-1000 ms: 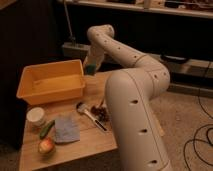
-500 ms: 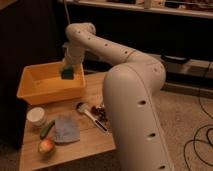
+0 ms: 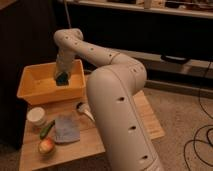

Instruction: Place sponge in tray

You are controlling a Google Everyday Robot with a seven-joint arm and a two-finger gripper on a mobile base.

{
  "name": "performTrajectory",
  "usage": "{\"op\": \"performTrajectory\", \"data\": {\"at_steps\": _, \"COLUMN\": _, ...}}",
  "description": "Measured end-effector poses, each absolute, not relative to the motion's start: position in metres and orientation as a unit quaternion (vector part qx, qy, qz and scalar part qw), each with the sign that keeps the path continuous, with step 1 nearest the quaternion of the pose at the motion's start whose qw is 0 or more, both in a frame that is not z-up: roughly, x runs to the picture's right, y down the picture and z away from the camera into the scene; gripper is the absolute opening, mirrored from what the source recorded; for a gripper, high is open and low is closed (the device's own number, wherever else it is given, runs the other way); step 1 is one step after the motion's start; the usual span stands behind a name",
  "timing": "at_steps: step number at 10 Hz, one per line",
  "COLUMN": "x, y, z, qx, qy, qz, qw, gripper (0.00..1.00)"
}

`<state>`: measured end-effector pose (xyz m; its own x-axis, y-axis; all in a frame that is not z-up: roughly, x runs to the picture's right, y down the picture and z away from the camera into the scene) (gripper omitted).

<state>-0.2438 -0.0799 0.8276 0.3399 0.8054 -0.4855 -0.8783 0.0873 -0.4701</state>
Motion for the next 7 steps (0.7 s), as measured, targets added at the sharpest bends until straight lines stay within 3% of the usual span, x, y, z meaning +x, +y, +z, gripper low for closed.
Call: {"op": "performTrajectory", "data": {"at_steps": 7, "x": -0.2396, "y": -0.0858, "z": 0.831, "qx": -0.365, "qy": 0.051, "qz": 0.582, "qw": 0.725, "gripper": 0.8}}
